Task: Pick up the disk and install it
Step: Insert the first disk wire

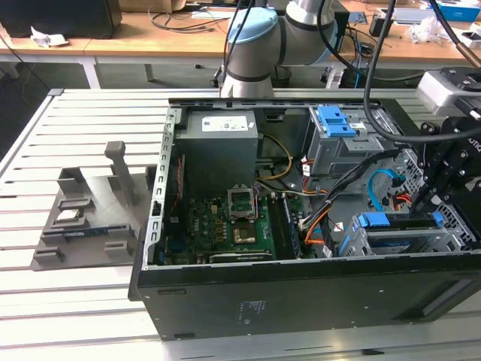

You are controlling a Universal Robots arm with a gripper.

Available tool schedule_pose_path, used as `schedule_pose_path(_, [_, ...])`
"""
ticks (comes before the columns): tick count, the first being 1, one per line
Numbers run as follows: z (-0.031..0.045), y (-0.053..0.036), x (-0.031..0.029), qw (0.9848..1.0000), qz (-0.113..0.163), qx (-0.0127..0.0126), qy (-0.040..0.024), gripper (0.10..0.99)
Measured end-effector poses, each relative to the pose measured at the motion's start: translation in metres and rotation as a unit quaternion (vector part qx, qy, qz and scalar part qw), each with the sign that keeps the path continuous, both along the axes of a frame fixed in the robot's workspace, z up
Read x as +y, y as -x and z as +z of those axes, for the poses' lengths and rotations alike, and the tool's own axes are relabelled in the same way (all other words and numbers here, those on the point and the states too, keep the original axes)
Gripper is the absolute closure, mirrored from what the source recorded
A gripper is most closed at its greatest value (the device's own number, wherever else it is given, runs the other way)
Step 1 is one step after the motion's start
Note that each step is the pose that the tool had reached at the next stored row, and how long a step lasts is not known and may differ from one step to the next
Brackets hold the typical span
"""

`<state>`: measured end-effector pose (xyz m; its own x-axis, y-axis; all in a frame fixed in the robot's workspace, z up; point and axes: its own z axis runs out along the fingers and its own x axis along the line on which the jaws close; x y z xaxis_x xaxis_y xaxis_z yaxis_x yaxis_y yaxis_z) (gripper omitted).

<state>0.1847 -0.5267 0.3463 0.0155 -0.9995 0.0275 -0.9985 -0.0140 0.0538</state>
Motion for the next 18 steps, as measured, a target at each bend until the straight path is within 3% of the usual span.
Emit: schedule_pose_path(18, [-0.0118, 0.0008, -0.0003, 1.0000, 0.002, -0.0001, 0.0008, 0.918])
